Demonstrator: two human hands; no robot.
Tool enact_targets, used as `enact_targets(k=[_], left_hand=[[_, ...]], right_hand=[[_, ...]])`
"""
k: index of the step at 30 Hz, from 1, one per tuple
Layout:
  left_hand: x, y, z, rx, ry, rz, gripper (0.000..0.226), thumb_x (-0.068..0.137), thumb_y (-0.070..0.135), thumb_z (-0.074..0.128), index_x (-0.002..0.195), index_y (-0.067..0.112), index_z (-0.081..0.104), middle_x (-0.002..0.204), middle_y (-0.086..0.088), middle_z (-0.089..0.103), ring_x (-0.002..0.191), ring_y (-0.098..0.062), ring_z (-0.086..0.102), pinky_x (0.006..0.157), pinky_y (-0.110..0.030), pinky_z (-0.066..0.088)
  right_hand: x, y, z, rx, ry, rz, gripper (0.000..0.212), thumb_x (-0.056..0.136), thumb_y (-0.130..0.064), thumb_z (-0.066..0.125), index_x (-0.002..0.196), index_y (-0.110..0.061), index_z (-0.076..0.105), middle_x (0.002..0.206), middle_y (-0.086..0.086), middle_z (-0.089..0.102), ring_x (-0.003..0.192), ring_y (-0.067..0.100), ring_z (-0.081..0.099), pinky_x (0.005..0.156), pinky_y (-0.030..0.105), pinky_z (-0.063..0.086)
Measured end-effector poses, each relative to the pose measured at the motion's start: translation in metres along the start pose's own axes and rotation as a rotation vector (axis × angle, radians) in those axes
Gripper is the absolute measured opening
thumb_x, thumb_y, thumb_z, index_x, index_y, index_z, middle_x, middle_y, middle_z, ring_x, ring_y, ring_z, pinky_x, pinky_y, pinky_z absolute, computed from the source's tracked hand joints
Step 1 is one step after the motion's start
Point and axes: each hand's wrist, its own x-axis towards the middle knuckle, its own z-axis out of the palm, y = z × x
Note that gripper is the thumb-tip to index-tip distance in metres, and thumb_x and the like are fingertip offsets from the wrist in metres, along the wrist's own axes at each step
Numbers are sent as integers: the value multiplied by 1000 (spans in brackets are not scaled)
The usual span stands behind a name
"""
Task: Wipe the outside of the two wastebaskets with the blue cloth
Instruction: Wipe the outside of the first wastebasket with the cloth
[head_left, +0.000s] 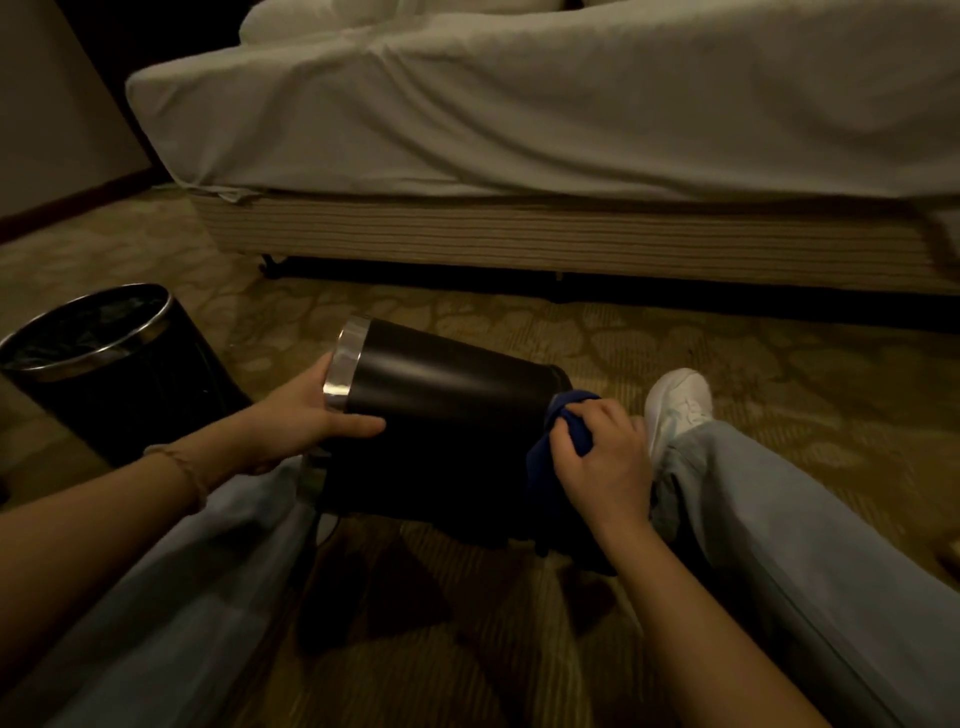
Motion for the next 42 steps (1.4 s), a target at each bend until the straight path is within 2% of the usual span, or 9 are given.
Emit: enact_targets(k=[6, 12, 17, 22, 25, 28, 32, 38, 42], left_hand=[[17, 4, 20, 83, 457, 82, 36, 76, 13, 80, 107, 8, 61, 94, -5, 69, 85, -20, 68, 80, -41, 56], [58, 32, 23, 120, 381, 102, 41, 72, 28, 83, 106, 19, 61, 98, 1, 70, 93, -19, 69, 83, -40, 56], [40, 27, 30, 185, 205, 108, 60, 66, 34, 86, 117, 32, 55, 110, 10, 65, 99, -5, 63, 81, -28, 54], [17, -2, 39, 54, 513, 38, 38, 60, 37, 89, 91, 31, 67, 91, 12, 72, 83, -2, 69, 79, -31, 56], [31, 14, 36, -156, 554, -187, 49, 61, 37, 88, 101, 16, 68, 95, -4, 72, 80, -19, 70, 64, -36, 59], [45, 35, 14, -439, 423, -405, 59, 63, 27, 87, 114, 6, 66, 106, -14, 71, 82, -27, 70, 53, -42, 61], [40, 37, -3, -443, 244, -591, 45, 73, 22, 76, 115, 9, 64, 114, -18, 68, 92, -33, 69, 68, -45, 60], [17, 82, 21, -626, 69, -153, 12, 72, 2, 63, 82, 1, 56, 55, -4, 65, 39, -8, 61, 36, -14, 47], [21, 69, 61, -53, 52, -42, 43, 78, 6, 75, 116, 17, 59, 94, 0, 74, 88, -15, 72, 71, -29, 56]], right_hand=[[-33, -1, 12, 49, 7, 27, 20, 87, -29, 66, 103, -17, 70, 109, 2, 54, 98, 21, 53, 79, 32, 44], [-91, 24, 41, 37, -92, 64, 22, 83, -38, 58, 88, -19, 68, 98, 0, 55, 87, 23, 56, 70, 35, 46], [-86, 28, 47, 85, -49, 185, 16, 87, -23, 71, 102, -16, 74, 105, 1, 62, 97, 24, 55, 76, 30, 38], [-76, 30, 44, 112, 6, 239, 21, 87, -20, 72, 107, -16, 75, 107, 3, 62, 100, 26, 55, 83, 30, 37], [-76, 28, 46, 154, 36, 235, 23, 86, -25, 70, 107, -17, 75, 106, 3, 63, 98, 26, 57, 83, 32, 41], [-69, 20, 37, 210, 131, 159, 33, 85, -38, 59, 104, -16, 75, 107, 2, 63, 97, 24, 59, 82, 31, 45], [-65, 15, 21, 188, 220, 77, 36, 85, -40, 55, 102, -15, 74, 110, 3, 63, 100, 21, 56, 83, 28, 41], [-51, 16, 17, 153, 204, 113, 30, 85, -31, 62, 106, -14, 74, 111, 4, 63, 99, 25, 58, 83, 28, 39], [-46, 18, 19, 128, 182, 152, 25, 86, -18, 73, 110, -13, 73, 111, 5, 64, 101, 25, 58, 83, 28, 38]])
